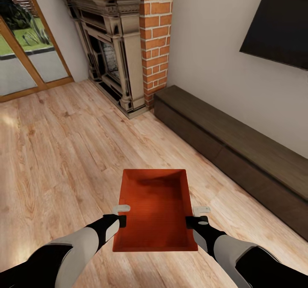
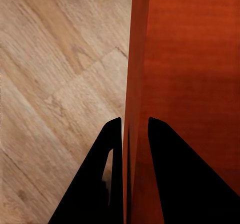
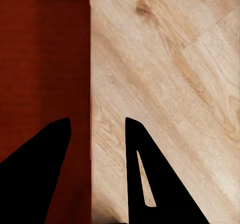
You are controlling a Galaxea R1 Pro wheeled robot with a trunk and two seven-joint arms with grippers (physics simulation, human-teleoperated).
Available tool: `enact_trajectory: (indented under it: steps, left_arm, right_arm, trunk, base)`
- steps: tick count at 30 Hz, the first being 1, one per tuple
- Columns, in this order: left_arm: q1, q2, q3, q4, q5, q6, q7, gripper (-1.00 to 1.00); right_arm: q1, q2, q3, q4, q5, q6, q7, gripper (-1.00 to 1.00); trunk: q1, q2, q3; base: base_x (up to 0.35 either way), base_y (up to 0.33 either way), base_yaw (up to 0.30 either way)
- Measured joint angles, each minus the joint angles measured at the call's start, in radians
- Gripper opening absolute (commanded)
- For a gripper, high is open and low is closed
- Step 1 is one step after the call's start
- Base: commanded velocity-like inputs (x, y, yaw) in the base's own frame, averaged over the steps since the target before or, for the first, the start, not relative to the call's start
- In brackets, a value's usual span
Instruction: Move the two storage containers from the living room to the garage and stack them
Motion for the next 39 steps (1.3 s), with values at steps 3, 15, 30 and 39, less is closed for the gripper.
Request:
enact_trajectory:
  steps: [3,15,30,39]
  left_arm:
    - [0.000,0.000,0.001,0.000,-0.001,0.000,0.000,-1.00]
    - [0.000,0.000,0.003,0.000,-0.004,0.000,0.000,-1.00]
    - [0.000,0.000,0.004,0.000,-0.004,0.000,0.000,-1.00]
    - [0.000,0.000,0.004,0.000,-0.003,0.000,0.000,-1.00]
  right_arm:
    - [0.000,-0.001,-0.001,0.000,-0.002,0.000,0.001,-1.00]
    - [0.000,0.000,-0.002,0.000,-0.001,0.000,0.000,-1.00]
    - [0.000,0.001,-0.002,-0.001,-0.002,0.000,-0.001,-1.00]
    - [0.000,0.001,-0.001,-0.001,-0.002,0.000,0.000,-1.00]
  trunk:
    - [0.000,0.000,0.001]
    - [0.000,0.000,0.001]
    - [0.000,0.000,0.015]
    - [0.000,0.000,0.030]
  base:
    - [0.000,0.000,0.000]
    - [0.000,0.000,0.000]
    - [0.000,0.000,0.000]
    - [0.000,0.000,0.000]
